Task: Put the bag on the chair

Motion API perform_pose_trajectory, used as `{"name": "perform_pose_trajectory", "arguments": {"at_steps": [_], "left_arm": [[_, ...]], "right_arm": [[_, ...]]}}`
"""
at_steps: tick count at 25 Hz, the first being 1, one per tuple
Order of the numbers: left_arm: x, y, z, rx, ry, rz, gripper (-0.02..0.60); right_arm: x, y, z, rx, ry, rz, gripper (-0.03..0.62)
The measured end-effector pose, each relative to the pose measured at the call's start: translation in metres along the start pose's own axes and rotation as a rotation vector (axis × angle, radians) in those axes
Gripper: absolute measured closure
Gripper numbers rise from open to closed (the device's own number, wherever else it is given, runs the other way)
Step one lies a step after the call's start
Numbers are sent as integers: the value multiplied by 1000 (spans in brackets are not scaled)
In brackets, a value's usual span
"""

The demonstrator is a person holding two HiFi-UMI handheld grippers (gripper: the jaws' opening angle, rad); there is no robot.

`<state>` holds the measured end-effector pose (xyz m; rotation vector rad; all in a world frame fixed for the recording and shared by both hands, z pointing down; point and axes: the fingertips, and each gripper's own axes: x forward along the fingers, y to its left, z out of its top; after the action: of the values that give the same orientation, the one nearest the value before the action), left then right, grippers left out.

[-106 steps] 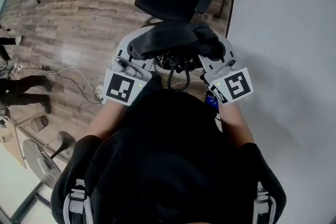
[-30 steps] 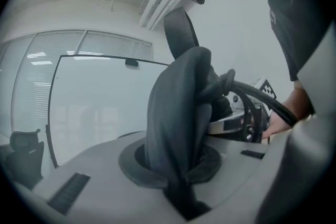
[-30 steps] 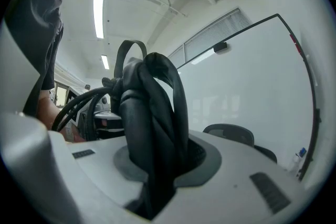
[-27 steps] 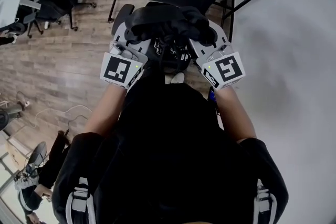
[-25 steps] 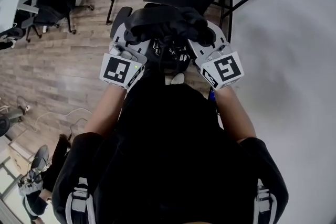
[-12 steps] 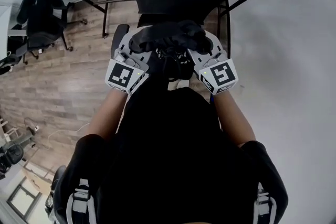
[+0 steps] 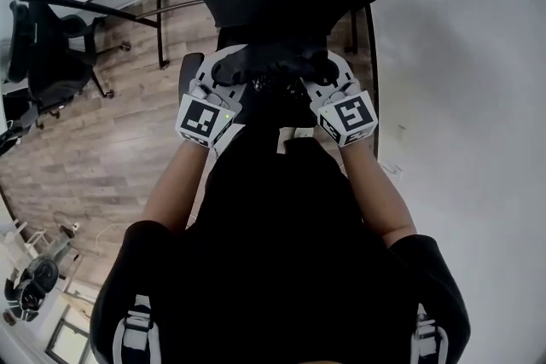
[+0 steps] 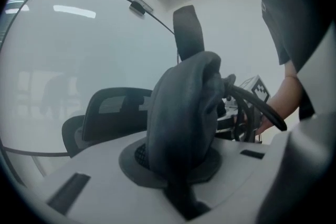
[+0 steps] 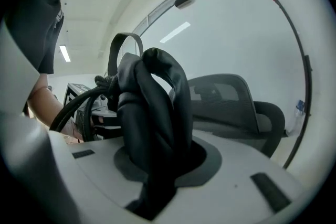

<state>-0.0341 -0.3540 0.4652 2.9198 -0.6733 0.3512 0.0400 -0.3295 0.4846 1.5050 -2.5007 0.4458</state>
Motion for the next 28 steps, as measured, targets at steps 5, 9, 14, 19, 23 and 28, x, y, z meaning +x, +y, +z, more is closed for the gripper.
{"name": "perform_pose_trajectory", "arguments": {"at_steps": [5,9,14,19,23,28], "left_arm": [[30,18,-44,-20,79,-51,541],[51,30,-72,-41,109,-78,541],[79,42,-107,-74,155,-97,543],[99,53,-143,-99,214,-120,543],[110,61,-165,-104,249,-137,543],[130,73,-195,-125,304,-159,543]], "right_arm": [[29,-25,-41,46,68,-51,516],[49,-42,-70,97,105,-86,516],[68,-66,-103,125,140,-114,516],[91,-81,-137,166,205,-122,516],[106,-91,-157,190,243,-129,516],[124,-105,-189,266,283,-139,516]]}}
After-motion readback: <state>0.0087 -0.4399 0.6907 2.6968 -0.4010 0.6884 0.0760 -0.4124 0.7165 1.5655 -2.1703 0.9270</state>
